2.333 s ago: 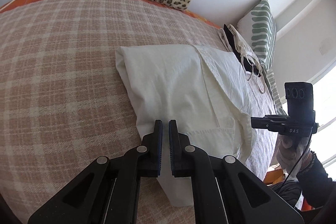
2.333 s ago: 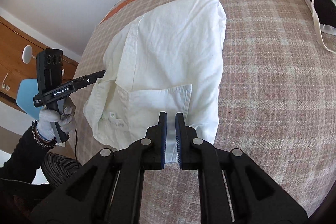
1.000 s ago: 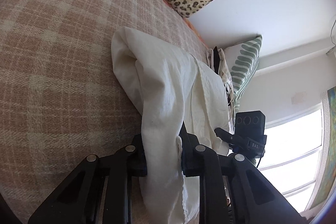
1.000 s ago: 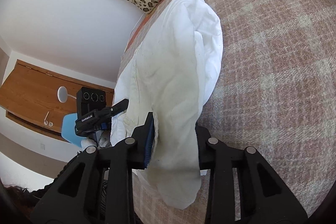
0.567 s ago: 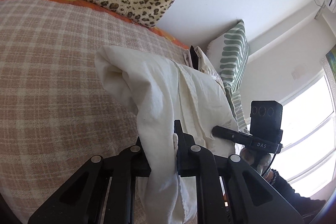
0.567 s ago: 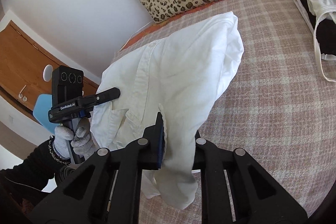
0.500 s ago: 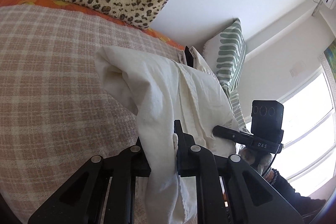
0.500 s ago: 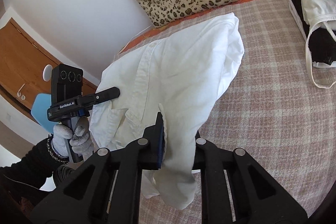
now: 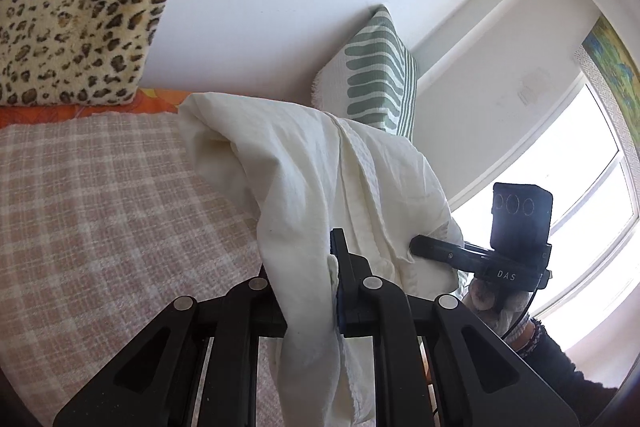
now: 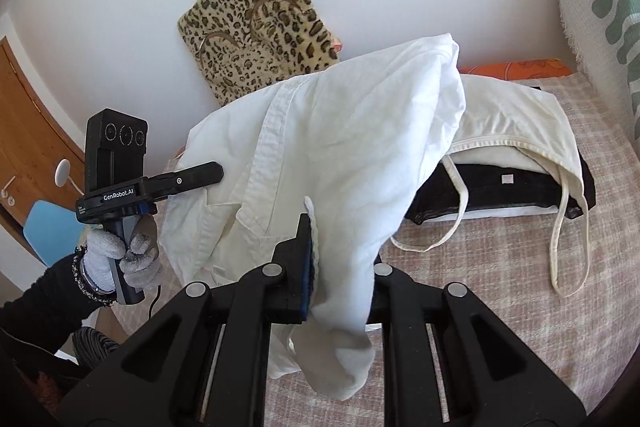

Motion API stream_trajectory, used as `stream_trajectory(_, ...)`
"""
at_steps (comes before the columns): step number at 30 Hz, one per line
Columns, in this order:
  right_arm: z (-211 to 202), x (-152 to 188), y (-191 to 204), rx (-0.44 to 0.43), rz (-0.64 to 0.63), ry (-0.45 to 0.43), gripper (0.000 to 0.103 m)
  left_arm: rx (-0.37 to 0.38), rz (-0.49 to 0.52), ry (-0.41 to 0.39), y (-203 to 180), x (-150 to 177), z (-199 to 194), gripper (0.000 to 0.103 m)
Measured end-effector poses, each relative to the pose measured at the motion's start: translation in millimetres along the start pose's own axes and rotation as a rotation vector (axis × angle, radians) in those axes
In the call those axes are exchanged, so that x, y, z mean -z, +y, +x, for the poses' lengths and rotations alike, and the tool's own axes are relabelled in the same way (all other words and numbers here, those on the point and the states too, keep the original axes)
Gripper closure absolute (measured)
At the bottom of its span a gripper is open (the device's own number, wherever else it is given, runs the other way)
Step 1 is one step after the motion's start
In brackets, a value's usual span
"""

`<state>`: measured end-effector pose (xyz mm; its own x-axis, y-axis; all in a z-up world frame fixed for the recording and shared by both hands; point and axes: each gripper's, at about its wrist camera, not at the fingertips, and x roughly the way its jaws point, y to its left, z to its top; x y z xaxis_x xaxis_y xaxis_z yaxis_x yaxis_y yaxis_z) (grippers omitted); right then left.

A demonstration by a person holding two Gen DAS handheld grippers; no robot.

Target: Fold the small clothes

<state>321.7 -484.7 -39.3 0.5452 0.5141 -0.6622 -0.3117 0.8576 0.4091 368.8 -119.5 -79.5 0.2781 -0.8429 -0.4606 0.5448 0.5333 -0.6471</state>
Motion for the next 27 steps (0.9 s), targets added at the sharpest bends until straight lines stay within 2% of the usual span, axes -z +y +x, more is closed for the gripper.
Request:
stream_trajectory(5, -27.2, -24.8, -50.2, 0.062, 0.008, -0.043, 0.089, 0.028, 0.053, 0.002, -25.9, -32.8, 54.7, 0.091)
stream_trajectory(11, -34.5, -57.3, -101.7, 0.114, -0.038, -0.046, 0.089, 0.032, 0.066, -0.003, -27.2, -67.1, 108.8, 0.091)
stream_trajectory(20, 9.4, -92.0, -171.2, 0.117, -0.010, -0.015, 0.089, -0.009, 0.027, -0.002, -3.5, -88.3, 173.1, 0.091)
stream_trajectory(23, 26.2, -94.2, -189.6, 0.079, 0.019, -0.009, 0.089, -0.012, -0.016, 0.021, 15.0, -87.2, 188.4, 0.091)
stream_trajectory(27, 49.1, -87.6, -216.9, 0.071, 0.076, 0.018, 0.088, -0.040, -0.059, 0.044, 40.5, -78.2, 202.6, 0.090)
